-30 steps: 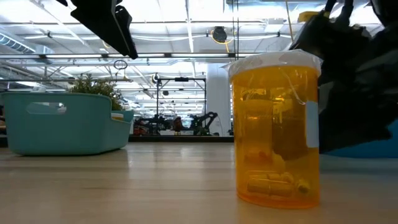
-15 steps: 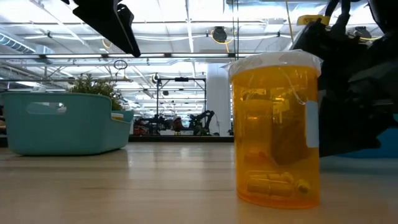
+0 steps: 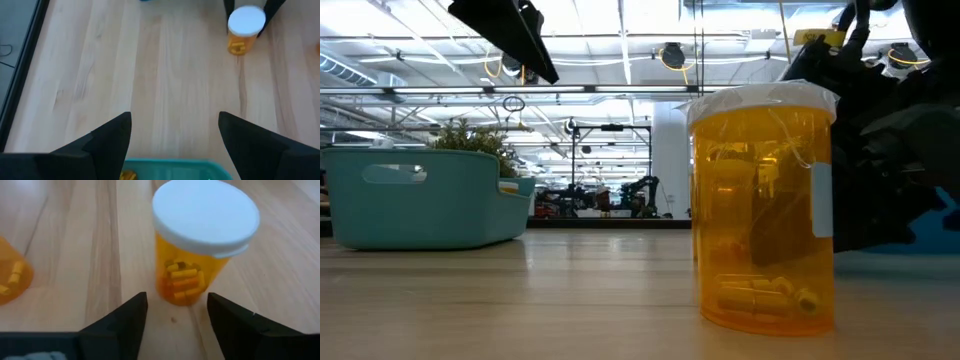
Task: Pick and place medicine bottles into bin by pill shape (circle, oval)
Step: Put the big orange capsule bottle into the green bin
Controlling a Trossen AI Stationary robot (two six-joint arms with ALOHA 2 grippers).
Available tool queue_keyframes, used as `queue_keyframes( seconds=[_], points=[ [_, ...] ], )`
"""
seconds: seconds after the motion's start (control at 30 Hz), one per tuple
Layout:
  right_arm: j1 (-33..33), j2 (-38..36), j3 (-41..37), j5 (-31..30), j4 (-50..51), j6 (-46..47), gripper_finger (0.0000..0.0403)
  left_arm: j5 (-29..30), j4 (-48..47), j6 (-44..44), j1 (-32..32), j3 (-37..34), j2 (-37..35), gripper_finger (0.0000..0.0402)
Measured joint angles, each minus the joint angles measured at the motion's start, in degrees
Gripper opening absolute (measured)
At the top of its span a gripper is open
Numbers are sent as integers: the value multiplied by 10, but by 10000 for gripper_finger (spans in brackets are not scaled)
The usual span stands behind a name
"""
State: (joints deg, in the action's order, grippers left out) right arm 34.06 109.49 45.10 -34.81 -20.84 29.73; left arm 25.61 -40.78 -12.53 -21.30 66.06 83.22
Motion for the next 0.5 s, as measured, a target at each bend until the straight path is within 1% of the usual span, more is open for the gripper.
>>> queue_keyframes(
  seconds=[0.13,0.2,0.37,0.43,0.5],
  points=[
    [-7,1,0,1,-8,0,241,0,12,-2,-4,0,0,303],
    [-11,1,-1,3,-12,0,250,0,19,-2,-10,0,0,303],
    [-21,14,-1,7,-46,-17,251,0,46,-16,-25,0,0,303],
    [-25,32,-1,14,-78,-19,248,4,62,-27,-34,0,0,303],
    [-25,52,0,9,-103,-4,245,6,78,-32,-45,0,0,303]
  ],
)
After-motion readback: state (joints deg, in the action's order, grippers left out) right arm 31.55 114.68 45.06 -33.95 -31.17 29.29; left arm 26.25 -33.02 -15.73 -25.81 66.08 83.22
